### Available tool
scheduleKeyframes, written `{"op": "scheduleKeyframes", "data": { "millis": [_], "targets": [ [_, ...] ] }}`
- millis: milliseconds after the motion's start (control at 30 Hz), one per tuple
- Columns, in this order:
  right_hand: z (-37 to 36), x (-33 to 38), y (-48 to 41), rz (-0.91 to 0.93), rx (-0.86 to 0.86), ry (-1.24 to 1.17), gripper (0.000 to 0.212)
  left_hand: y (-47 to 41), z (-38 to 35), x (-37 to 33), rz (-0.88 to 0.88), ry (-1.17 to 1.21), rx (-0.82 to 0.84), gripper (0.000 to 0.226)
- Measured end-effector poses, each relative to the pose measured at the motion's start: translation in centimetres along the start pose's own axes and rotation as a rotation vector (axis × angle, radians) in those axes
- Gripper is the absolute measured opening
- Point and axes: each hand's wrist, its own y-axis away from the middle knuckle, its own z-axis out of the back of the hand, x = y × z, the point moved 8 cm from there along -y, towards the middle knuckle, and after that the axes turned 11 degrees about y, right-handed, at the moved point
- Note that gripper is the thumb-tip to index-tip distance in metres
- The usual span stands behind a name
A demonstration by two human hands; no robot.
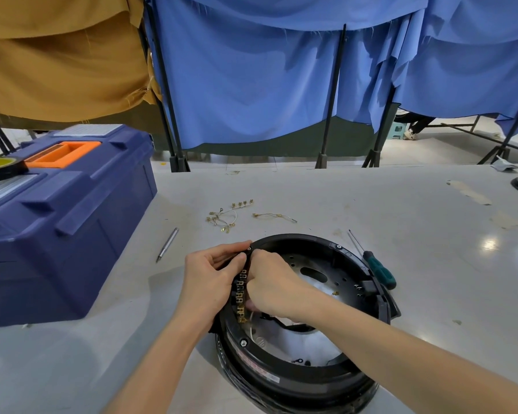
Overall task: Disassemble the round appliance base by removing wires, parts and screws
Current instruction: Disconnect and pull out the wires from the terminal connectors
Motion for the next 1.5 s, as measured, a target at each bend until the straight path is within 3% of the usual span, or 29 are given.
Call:
{"op": "scheduleKeyframes", "data": {
  "millis": [233,567,700,767,1200,1500],
  "targets": [
    [-0.1,-0.2,-0.1,-0.026,0.015,-0.021,0.009,0.0,-0.1,-0.1,-0.008,-0.016,0.006,0.023],
    [0.2,0.0,0.1,-0.027,0.014,0.041,0.031,-0.1,-0.1,-0.1,0.0,-0.008,-0.003,0.024],
    [-0.4,-0.8,0.6,-0.063,0.042,-0.023,0.025,0.0,0.0,0.0,-0.004,-0.013,0.003,0.023],
    [-0.6,-1.6,0.6,-0.094,0.052,-0.085,0.006,-0.1,0.0,-0.1,-0.009,-0.023,0.001,0.023],
    [1.1,-2.0,1.9,-0.032,0.014,-0.193,0.009,0.1,0.1,-0.1,0.01,-0.034,-0.009,0.022],
    [0.4,-0.1,3.2,0.084,-0.117,0.11,0.007,0.1,0.0,-0.1,0.006,-0.031,-0.007,0.023]
  ]
}}
